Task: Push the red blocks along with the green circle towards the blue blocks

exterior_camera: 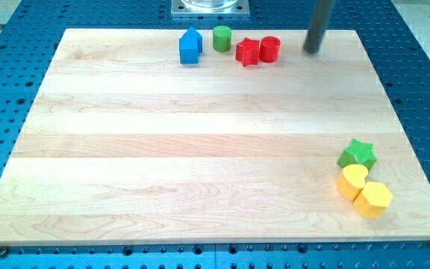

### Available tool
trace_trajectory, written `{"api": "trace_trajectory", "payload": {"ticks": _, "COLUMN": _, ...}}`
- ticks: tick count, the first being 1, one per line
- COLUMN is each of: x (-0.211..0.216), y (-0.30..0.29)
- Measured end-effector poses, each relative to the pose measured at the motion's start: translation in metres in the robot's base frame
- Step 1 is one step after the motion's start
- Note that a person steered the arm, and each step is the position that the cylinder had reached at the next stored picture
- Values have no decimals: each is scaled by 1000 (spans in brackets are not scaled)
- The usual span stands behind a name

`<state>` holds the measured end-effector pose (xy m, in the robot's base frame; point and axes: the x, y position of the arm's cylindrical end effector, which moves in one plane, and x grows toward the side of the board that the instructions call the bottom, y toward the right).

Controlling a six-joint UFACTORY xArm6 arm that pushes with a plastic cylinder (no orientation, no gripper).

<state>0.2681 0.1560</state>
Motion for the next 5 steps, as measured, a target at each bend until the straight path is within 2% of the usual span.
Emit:
{"api": "trace_trajectory", "payload": {"ticks": 1, "x": 14, "y": -56}}
{"api": "trace_trajectory", "payload": {"ticks": 2, "x": 14, "y": -64}}
{"api": "trace_trajectory", "payload": {"ticks": 3, "x": -4, "y": -60}}
{"api": "trace_trajectory", "payload": {"ticks": 4, "x": 57, "y": -90}}
{"api": "trace_trajectory", "payload": {"ticks": 5, "x": 66, "y": -138}}
